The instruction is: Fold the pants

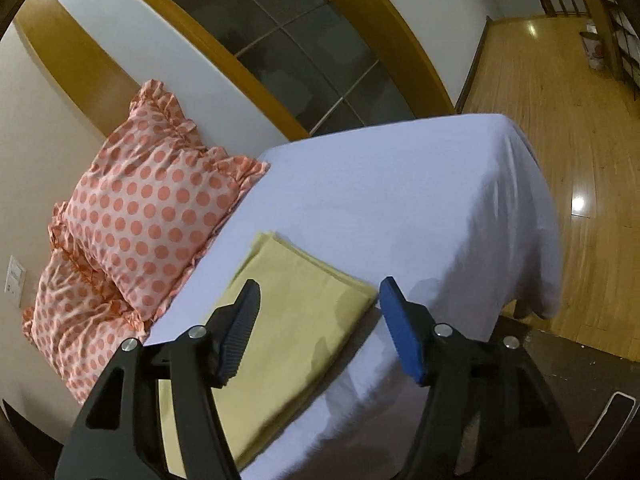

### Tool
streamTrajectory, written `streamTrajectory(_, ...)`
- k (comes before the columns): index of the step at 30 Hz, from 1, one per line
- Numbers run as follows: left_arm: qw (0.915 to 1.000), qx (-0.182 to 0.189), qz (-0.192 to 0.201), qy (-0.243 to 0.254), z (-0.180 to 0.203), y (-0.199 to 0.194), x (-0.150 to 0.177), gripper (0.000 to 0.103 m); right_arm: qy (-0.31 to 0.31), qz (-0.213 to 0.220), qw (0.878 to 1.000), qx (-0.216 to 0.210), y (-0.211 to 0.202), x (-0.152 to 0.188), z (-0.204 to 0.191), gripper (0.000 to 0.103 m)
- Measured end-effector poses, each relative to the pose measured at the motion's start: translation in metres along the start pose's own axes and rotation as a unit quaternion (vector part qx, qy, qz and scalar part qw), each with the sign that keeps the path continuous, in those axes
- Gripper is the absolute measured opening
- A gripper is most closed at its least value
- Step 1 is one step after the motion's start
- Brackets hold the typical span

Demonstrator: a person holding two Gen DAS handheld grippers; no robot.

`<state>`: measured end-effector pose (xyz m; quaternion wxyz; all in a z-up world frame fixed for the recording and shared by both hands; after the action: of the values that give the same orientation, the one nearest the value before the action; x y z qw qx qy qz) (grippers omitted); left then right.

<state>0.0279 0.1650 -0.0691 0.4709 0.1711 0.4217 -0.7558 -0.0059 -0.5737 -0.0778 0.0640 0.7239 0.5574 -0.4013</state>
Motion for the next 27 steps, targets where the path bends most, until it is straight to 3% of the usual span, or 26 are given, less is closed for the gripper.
streamTrajectory(3, 0.9999, 0.011, 0.009, 0.002, 0.002, -0.008, 0.003, 0.042, 0.012, -0.033, 0.999, -0.011, 0.011, 0.017, 0.001, 0.047)
streamTrajectory(8, 0.9993, 0.033, 0.015, -0.006, -0.001, -0.022, 0.010, 0.053, -0.007, -0.039, 0.998, -0.049, 0.010, 0.041, -0.017, 0.037)
streamTrajectory(9, 0.9991, 0.038, 0.015, -0.009, -0.001, -0.023, 0.011, 0.054, -0.007, -0.047, 0.997, -0.060, 0.012, 0.046, -0.021, 0.027)
streamTrajectory(10, 0.9989, 0.044, 0.015, -0.011, -0.003, -0.024, 0.014, 0.057, -0.008, -0.051, 0.997, -0.065, 0.014, 0.049, -0.023, 0.009)
streamTrajectory(12, 0.9984, 0.051, 0.016, -0.015, -0.005, -0.025, 0.016, 0.061, -0.010, -0.052, 0.995, -0.081, 0.018, 0.053, -0.029, 0.005)
streamTrajectory(14, 0.9978, 0.059, 0.023, -0.019, -0.007, -0.027, 0.016, 0.072, -0.037, -0.033, 0.994, -0.094, 0.018, 0.047, -0.048, 0.005)
streamTrajectory(16, 0.9975, 0.057, 0.035, -0.021, -0.010, -0.030, 0.014, 0.081, -0.060, -0.025, 0.990, -0.129, 0.013, 0.044, -0.087, 0.005)
streamTrajectory(18, 0.9972, 0.055, 0.045, -0.021, -0.011, -0.032, 0.013, 0.085, -0.093, -0.026, 0.976, -0.196, 0.000, 0.051, -0.151, 0.005)
streamTrajectory(21, 0.9967, 0.060, 0.053, -0.016, -0.008, -0.035, 0.012, 0.089, -0.147, -0.067, 0.935, -0.317, -0.031, 0.099, -0.253, 0.005)
streamTrajectory(22, 0.9967, 0.058, 0.055, -0.010, -0.007, -0.036, 0.013, 0.091, -0.178, -0.096, 0.908, -0.366, -0.048, 0.134, -0.294, 0.005)
streamTrajectory(23, 0.9969, 0.054, 0.056, -0.003, -0.007, -0.037, 0.014, 0.092, -0.196, -0.115, 0.892, -0.390, -0.059, 0.158, -0.314, 0.005)
streamTrajectory(25, 0.9974, 0.047, 0.052, 0.016, -0.003, -0.035, 0.017, 0.093, -0.263, -0.195, 0.834, -0.443, -0.087, 0.242, -0.357, 0.007)
streamTrajectory(26, 0.9975, 0.044, 0.050, 0.022, -0.001, -0.033, 0.018, 0.095, -0.294, -0.233, 0.811, -0.448, -0.095, 0.276, -0.364, 0.008)
streamTrajectory(27, 0.9976, 0.043, 0.046, 0.028, 0.001, -0.030, 0.020, 0.096, -0.334, -0.282, 0.778, -0.450, -0.105, 0.320, -0.367, 0.011)
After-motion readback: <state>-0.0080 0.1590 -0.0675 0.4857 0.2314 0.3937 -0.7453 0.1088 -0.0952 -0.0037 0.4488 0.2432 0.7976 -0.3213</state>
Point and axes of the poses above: each gripper's, at about its wrist camera, not at the fingertips, and y roughly the way its jaws point, z to its right, x to its underside, the point moved 10 cm from there along y, roughly the way its jaws point, and after that the axes turned 9 degrees about z, right-handed, at the moved point
